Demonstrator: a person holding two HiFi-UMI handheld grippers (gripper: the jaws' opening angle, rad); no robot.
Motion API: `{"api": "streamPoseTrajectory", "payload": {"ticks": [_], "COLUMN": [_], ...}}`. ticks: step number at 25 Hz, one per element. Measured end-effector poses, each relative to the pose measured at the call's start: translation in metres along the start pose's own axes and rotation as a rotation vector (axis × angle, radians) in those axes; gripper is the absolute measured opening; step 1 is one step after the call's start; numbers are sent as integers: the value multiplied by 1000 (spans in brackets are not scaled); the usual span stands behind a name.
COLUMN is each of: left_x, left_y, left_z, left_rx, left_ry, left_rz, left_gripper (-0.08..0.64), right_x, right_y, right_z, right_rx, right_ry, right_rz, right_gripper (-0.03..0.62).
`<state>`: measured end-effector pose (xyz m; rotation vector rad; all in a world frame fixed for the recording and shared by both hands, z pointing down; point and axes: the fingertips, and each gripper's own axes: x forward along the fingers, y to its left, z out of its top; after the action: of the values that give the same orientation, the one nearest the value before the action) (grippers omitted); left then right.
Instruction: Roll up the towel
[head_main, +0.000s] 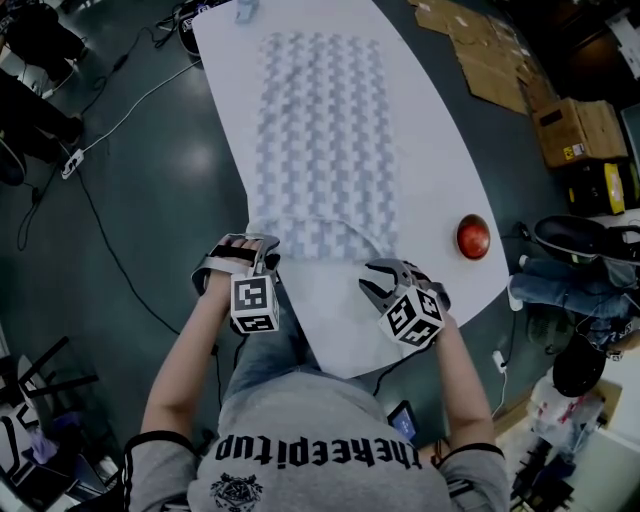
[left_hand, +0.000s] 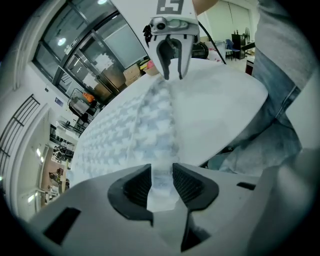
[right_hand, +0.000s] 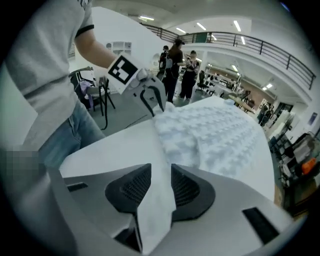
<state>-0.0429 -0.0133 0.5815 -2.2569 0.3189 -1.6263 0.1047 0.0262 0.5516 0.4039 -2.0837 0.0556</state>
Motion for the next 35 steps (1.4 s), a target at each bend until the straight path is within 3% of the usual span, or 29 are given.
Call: {"api": "streamPoseTrajectory", "payload": {"ticks": [6,8,10,13,17,21,25,26,27,28,30,35], "left_x": [6,9,10,11,13,13,17,17,17,17,17,15], "left_y": [4,4,5,7,4,4,6,4,1,-2,-7,-13], "left_z": [-6,-6,-4,-3,-6,-6,-2,-2,-3,-3,-3,-8], "left_rx": [-2,-4,-4,-2,12,13,24,26,28,27,20,-6], "left_ry": [17,22,26,31,38,45,50,52,53,53,49,70], "left_rz": [-4,-14,-27,-48,-74,-89,-78,-75,-73,-69,-52,-69], "left_gripper": [137,137,138,141,146,146,140,130,110,79,32,17], "right_x": [8,9,9,17,26,26,30,31,31,32,31,28], "right_y": [-54,-62,-52,-38,-44,-73,-77,-77,-77,-76,-72,-58], "right_z": [-30,-31,-32,-47,-58,-57,-60,-60,-60,-60,-59,-57], "right_rx": [14,12,-2,-82,-98,-77,-40,-38,-43,-53,-63,-51], "right_ry": [97,113,130,213,264,260,282,288,290,290,286,290], "right_rz": [-179,-143,-53,14,-13,-114,-73,-72,-81,-91,-91,-43], "right_gripper": [125,141,160,198,216,216,179,154,73,44,29,26]}}
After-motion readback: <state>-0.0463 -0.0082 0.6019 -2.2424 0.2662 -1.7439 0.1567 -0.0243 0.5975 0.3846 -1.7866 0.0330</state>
